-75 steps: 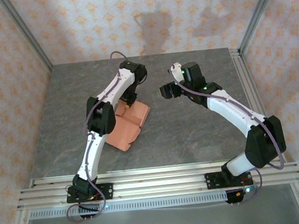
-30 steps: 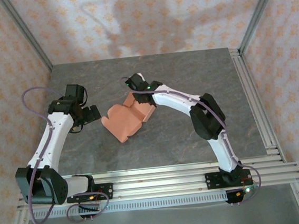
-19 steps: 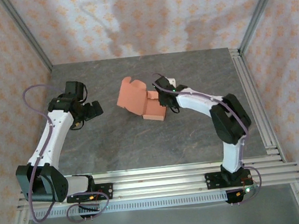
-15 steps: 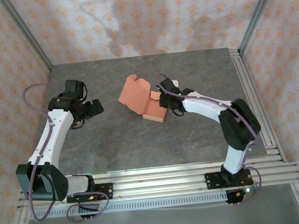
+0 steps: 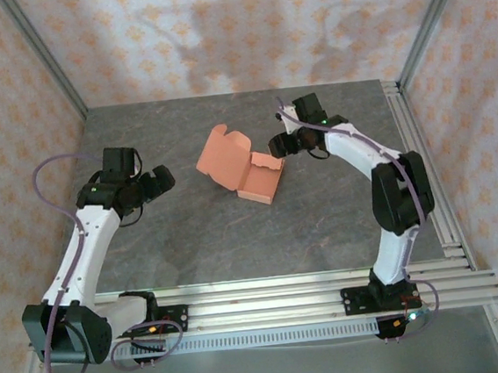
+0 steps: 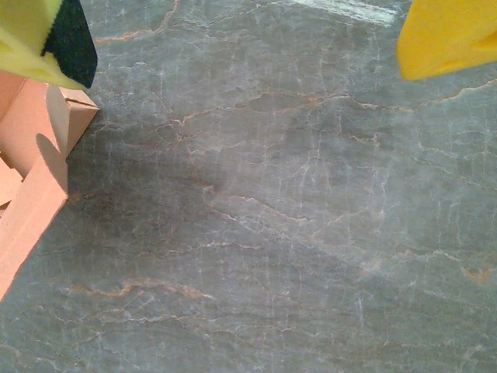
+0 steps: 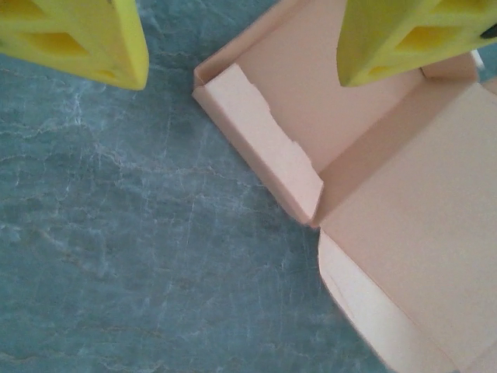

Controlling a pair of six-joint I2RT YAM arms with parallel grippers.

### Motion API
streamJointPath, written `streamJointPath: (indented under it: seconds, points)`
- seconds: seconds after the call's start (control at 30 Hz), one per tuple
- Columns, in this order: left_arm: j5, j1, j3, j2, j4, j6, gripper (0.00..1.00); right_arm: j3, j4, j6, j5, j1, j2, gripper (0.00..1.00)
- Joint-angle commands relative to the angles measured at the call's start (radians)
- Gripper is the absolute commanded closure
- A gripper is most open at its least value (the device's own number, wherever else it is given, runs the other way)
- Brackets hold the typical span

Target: Fold the paper box

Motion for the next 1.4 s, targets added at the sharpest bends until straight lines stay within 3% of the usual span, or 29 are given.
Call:
streamJointPath:
  seconds: [0.0,0.13,0.4,0.73,0.9,1.0,1.2,1.37]
  points:
    - [0.043,0.004,-0.052,-0.027,0.035,-0.029,0.0,0.16,-0.259,-0.261,-0.111,0.008,0.125,0.36]
    - [0.113,0.003,-0.063,-0.016,0.063,-0.026,0.0,0.288,-0.3,-0.327,-0.117,0.011,0.234,0.39]
    - [0.109,-0.001,-0.046,0.004,0.046,-0.013,0.0,0.464,-0.387,-0.436,-0.127,0.042,0.386,0.52]
    - [0.143,-0.001,-0.041,0.049,0.046,0.017,0.0,0.555,-0.463,-0.5,0.007,0.095,0.45,0.83]
    - [0.144,-0.002,-0.04,0.07,0.048,0.026,0.0,0.477,-0.391,-0.46,0.08,0.111,0.395,0.87]
    - [0.145,-0.005,-0.053,0.079,0.065,0.023,0.0,0.357,-0.259,-0.4,0.156,0.121,0.32,0.87]
    - [0.161,-0.028,-0.068,0.117,0.115,0.009,0.0,0.069,0.058,-0.205,0.423,0.136,0.143,0.89]
    - [0.157,-0.065,-0.043,0.168,0.133,0.015,0.0,-0.126,0.159,-0.115,0.581,0.165,0.014,0.9]
